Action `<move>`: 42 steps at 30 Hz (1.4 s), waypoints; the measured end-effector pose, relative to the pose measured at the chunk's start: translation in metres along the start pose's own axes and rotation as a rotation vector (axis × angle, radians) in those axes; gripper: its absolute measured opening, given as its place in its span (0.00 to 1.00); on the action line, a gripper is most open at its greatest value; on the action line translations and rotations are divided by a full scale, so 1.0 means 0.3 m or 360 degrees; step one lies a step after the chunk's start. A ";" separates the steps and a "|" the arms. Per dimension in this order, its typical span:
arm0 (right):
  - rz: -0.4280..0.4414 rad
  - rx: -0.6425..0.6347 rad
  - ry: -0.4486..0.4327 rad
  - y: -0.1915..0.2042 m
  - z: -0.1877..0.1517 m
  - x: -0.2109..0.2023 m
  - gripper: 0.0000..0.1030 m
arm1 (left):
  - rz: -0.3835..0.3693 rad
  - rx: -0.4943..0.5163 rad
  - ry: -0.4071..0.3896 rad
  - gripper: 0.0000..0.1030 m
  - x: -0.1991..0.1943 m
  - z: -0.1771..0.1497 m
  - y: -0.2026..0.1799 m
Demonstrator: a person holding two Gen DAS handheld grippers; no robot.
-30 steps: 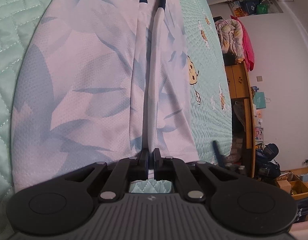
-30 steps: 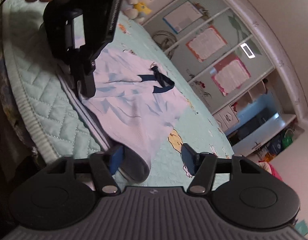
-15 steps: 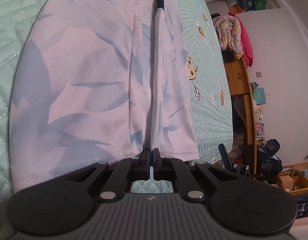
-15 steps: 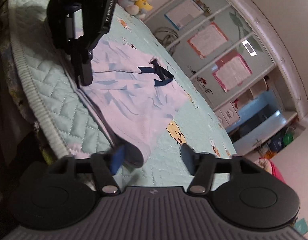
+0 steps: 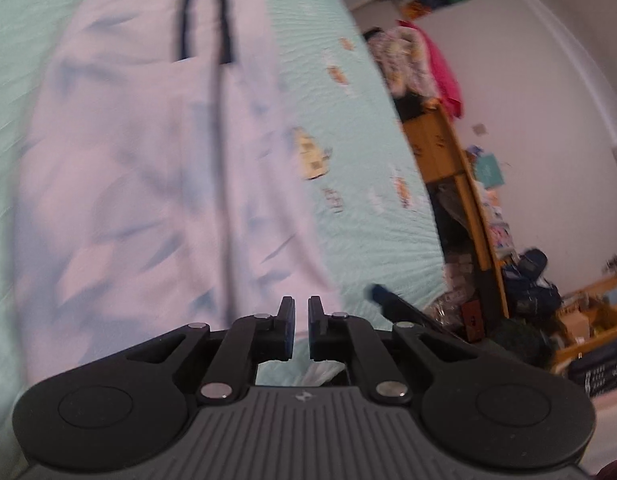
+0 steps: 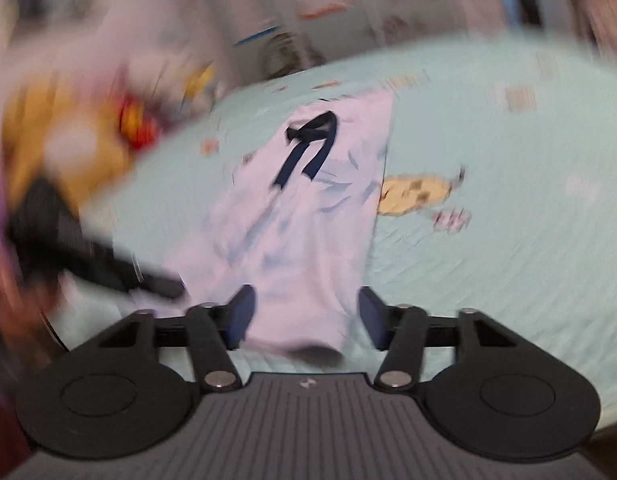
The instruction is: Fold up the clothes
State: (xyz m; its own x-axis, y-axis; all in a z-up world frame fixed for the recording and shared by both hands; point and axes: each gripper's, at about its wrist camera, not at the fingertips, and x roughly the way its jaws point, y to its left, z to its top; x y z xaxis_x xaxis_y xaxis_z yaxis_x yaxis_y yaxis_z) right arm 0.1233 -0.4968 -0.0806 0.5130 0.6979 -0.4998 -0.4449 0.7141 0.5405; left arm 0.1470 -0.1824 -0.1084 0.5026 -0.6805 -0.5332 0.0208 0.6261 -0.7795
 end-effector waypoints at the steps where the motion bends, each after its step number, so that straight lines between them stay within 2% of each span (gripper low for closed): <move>1: 0.0092 0.0181 0.0001 -0.038 0.015 0.027 0.48 | -0.0001 0.0038 0.0003 0.06 0.027 0.011 -0.015; 4: 0.0320 0.0534 0.0041 -0.128 0.047 0.136 0.48 | 0.0111 0.0030 0.0068 0.06 0.115 0.000 0.021; 5: 0.0355 0.0602 0.0061 -0.153 0.056 0.176 0.48 | 0.0136 0.0000 0.0085 0.05 0.132 -0.011 0.045; 7: 0.0296 0.0678 0.0107 -0.208 0.055 0.246 0.48 | 0.0141 -0.0077 0.0093 0.03 0.138 -0.032 0.092; 8: 0.0248 0.0717 0.0126 -0.241 0.050 0.276 0.43 | 0.0121 -0.0121 0.0083 0.03 0.129 -0.039 0.110; 10: 0.0167 0.0744 0.0095 -0.273 0.055 0.284 0.03 | 0.0112 -0.0145 0.0072 0.03 0.110 -0.049 0.119; 11: 0.0128 0.0751 0.0071 -0.285 0.059 0.282 0.00 | 0.0119 -0.0127 0.0070 0.03 0.104 -0.053 0.115; 12: 0.0089 0.0757 0.0047 -0.296 0.062 0.280 0.02 | 0.0124 -0.0121 0.0067 0.03 0.099 -0.054 0.112; 14: 0.0048 0.0756 -0.0005 -0.285 0.069 0.260 0.14 | 0.0130 -0.0127 0.0063 0.03 0.093 -0.055 0.106; 15: 0.0048 0.0729 -0.0021 -0.266 0.071 0.250 0.27 | 0.0137 -0.0124 0.0060 0.03 0.089 -0.055 0.101; 18: 0.0230 0.0735 0.0044 -0.222 0.044 0.238 0.35 | 0.0146 -0.0119 0.0036 0.05 0.071 -0.058 0.088; 21: 0.0193 0.0625 0.0111 -0.208 0.006 0.219 0.34 | 0.0140 -0.0115 0.0008 0.16 0.043 -0.063 0.087; 22: 0.0172 0.0607 0.0120 -0.209 -0.001 0.210 0.29 | 0.0142 -0.0112 0.0004 0.16 0.038 -0.064 0.088; 23: 0.0153 0.0605 0.0122 -0.213 -0.004 0.200 0.28 | 0.0143 -0.0115 -0.0003 0.17 0.031 -0.067 0.088; 25: 0.0132 0.0602 0.0105 -0.200 0.009 0.168 0.31 | 0.0136 -0.0118 -0.0023 0.22 0.016 -0.070 0.083; 27: 0.0168 0.0566 0.0085 -0.169 0.024 0.139 0.36 | 0.0129 -0.0105 -0.0050 0.29 0.001 -0.070 0.072; 30: 0.0300 0.0548 0.0121 -0.138 0.023 0.120 0.40 | 0.0151 -0.0099 -0.0055 0.30 0.002 -0.070 0.072; 33: 0.0266 0.0615 0.0179 -0.162 -0.015 0.131 0.39 | 0.0181 -0.0101 -0.0043 0.29 0.008 -0.082 0.086; 34: 0.0246 0.0642 0.0199 -0.172 -0.030 0.137 0.26 | 0.0180 -0.0108 -0.0052 0.29 0.004 -0.086 0.088; 35: 0.0226 0.0669 0.0220 -0.183 -0.045 0.142 0.23 | 0.0182 -0.0106 -0.0054 0.29 -0.001 -0.087 0.084; 39: 0.0189 0.0628 0.0222 -0.157 -0.036 0.129 0.32 | 0.0189 -0.0037 -0.0054 0.30 -0.021 -0.090 0.045; 42: 0.0273 0.0621 0.0174 -0.124 -0.017 0.126 0.43 | 0.0162 -0.0044 -0.0067 0.31 -0.036 -0.097 0.043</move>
State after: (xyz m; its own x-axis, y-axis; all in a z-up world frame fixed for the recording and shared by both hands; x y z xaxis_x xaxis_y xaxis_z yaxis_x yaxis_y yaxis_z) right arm 0.1555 -0.4967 -0.1230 0.3657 0.8214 -0.4378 -0.1953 0.5276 0.8267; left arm 0.1167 -0.1779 -0.1223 0.5369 -0.5971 -0.5960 -0.0555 0.6799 -0.7312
